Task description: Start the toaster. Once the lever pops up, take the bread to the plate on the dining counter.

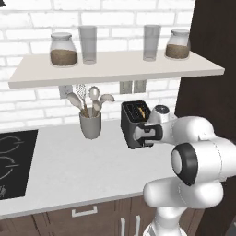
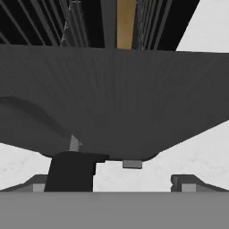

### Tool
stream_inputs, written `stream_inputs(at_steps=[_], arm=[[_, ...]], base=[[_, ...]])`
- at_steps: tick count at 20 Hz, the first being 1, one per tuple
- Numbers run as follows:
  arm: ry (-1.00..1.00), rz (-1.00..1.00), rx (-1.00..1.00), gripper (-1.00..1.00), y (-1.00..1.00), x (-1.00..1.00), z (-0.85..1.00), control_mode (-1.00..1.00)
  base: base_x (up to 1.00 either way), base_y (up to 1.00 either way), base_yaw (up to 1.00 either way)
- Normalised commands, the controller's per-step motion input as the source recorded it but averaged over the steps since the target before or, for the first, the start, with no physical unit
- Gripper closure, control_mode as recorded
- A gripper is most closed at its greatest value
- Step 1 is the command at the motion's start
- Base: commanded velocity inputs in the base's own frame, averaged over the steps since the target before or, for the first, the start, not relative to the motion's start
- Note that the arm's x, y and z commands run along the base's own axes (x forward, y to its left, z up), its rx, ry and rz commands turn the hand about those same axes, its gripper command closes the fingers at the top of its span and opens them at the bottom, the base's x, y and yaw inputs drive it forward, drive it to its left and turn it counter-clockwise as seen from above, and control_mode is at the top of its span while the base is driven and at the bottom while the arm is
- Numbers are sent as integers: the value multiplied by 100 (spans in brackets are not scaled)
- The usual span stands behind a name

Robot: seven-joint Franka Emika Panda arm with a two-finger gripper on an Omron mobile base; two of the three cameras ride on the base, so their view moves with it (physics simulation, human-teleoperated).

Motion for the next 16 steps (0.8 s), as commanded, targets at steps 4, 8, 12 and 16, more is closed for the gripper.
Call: stream_inputs(at_steps=[4, 8, 12, 16], arm=[[0, 0, 2, -100, 0, 0, 33, -100], [0, 0, 1, -100, 0, 0, 49, -100], [0, 0, 0, -100, 0, 0, 63, -100], [0, 0, 0, -100, -3, -9, 55, -100]], base=[[0, 0, 0], [0, 0, 0], [0, 0, 0], [0, 0, 0]])
